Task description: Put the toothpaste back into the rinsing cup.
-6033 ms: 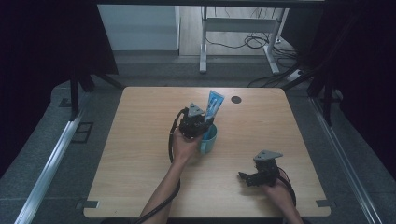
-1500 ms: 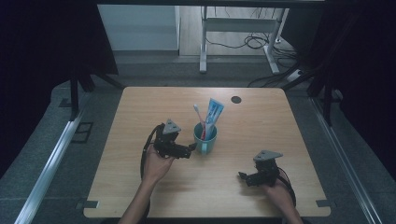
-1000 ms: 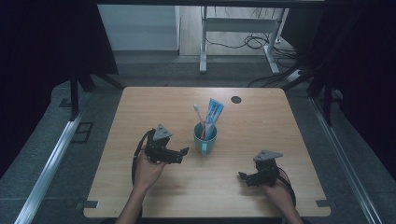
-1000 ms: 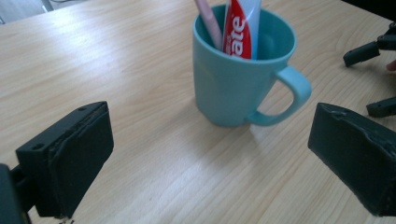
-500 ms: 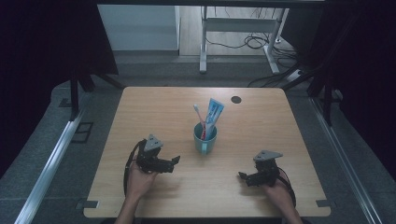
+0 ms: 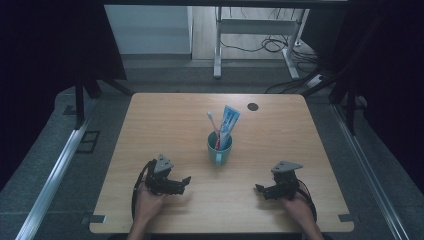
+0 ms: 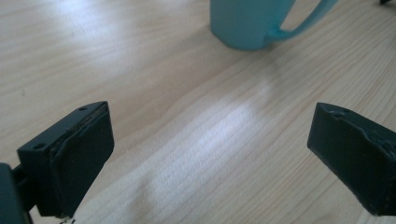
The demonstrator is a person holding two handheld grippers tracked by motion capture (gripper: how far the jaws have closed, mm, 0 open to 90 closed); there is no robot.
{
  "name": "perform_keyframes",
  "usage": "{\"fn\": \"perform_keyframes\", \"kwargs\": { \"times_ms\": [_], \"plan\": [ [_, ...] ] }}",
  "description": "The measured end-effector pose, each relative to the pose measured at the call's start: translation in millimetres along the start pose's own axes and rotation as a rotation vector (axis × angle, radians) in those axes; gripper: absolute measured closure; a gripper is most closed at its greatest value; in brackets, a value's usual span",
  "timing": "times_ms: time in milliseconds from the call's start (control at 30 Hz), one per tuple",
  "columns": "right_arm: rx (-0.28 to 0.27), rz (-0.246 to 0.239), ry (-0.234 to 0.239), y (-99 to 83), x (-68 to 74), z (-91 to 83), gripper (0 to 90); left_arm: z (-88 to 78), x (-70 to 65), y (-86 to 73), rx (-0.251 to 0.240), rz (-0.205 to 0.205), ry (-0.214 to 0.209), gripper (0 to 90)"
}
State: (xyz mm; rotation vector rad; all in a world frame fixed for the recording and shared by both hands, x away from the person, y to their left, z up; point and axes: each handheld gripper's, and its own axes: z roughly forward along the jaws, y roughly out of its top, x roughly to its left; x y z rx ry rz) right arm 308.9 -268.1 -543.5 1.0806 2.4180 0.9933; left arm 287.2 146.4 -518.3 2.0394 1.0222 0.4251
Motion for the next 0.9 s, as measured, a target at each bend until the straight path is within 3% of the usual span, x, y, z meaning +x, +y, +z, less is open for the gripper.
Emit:
{"fn": "perform_keyframes", "kwargs": {
  "times_ms": [467, 733, 900],
  "plan": [
    [-0.002, 0.0, 0.0, 0.0, 0.0, 0.0, 1.4, 12.4, -6.4, -12.9, 0.084, 0.022, 0.011, 0.9],
    [-0.002, 0.0, 0.001, 0.0, 0.0, 0.1, 1.3, 20.1, -5.4, -18.5, 0.159, 0.025, 0.017, 1.0],
    [-0.002, 0.0, 0.001, -0.1, 0.0, 0.1, 1.3, 20.7, -4.8, -18.3, 0.164, 0.021, 0.014, 1.2]
  ]
}}
